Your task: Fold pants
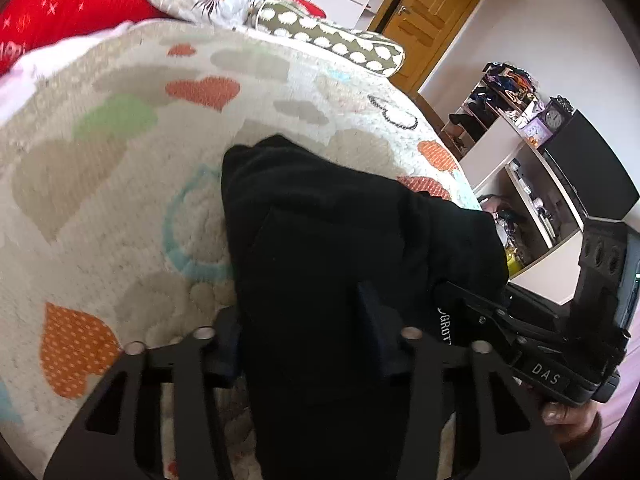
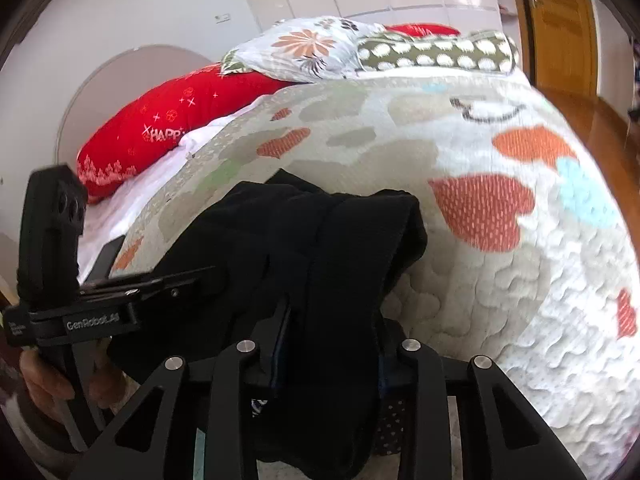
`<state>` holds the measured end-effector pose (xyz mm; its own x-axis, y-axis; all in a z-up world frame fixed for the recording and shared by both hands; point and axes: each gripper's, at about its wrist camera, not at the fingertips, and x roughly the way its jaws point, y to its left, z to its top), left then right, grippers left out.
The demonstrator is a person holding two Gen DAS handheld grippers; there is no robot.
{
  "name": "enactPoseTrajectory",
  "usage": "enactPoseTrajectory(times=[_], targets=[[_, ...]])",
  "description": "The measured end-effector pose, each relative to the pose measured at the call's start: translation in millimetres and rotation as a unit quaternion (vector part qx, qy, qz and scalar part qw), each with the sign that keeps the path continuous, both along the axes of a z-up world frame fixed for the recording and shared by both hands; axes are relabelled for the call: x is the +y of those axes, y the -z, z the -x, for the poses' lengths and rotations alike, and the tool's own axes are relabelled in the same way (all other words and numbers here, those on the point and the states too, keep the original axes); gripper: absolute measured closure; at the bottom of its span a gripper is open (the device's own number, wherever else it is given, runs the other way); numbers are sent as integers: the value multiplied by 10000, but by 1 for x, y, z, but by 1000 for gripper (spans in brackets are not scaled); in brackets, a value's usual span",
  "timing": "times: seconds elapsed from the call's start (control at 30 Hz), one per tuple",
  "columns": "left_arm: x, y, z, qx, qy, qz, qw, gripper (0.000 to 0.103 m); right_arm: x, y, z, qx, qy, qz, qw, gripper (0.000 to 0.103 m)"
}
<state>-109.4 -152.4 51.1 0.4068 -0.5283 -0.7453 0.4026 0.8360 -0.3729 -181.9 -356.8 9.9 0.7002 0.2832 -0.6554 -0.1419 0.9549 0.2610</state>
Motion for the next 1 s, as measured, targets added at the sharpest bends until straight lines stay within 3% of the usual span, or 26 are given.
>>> enactPoseTrajectory(times=[0.13,0.57,0.83,1.0], targets=[[0,-13,-1,-105,41,23,9999,69,5,-12,4,-146,-8,104,9998,72],[-8,-45,-34,-560,1,94,9984,69,8,-54,-21,-601,65,443,9972,74],[-10,-42,-72,-584,-95,-8,9982,69,6,-55,-65,-580,-7,446,9973,74],[-13,-25,-99,-423,-122,-115,9990,69,1,-42,-100,-414,-23,373,9984,74]])
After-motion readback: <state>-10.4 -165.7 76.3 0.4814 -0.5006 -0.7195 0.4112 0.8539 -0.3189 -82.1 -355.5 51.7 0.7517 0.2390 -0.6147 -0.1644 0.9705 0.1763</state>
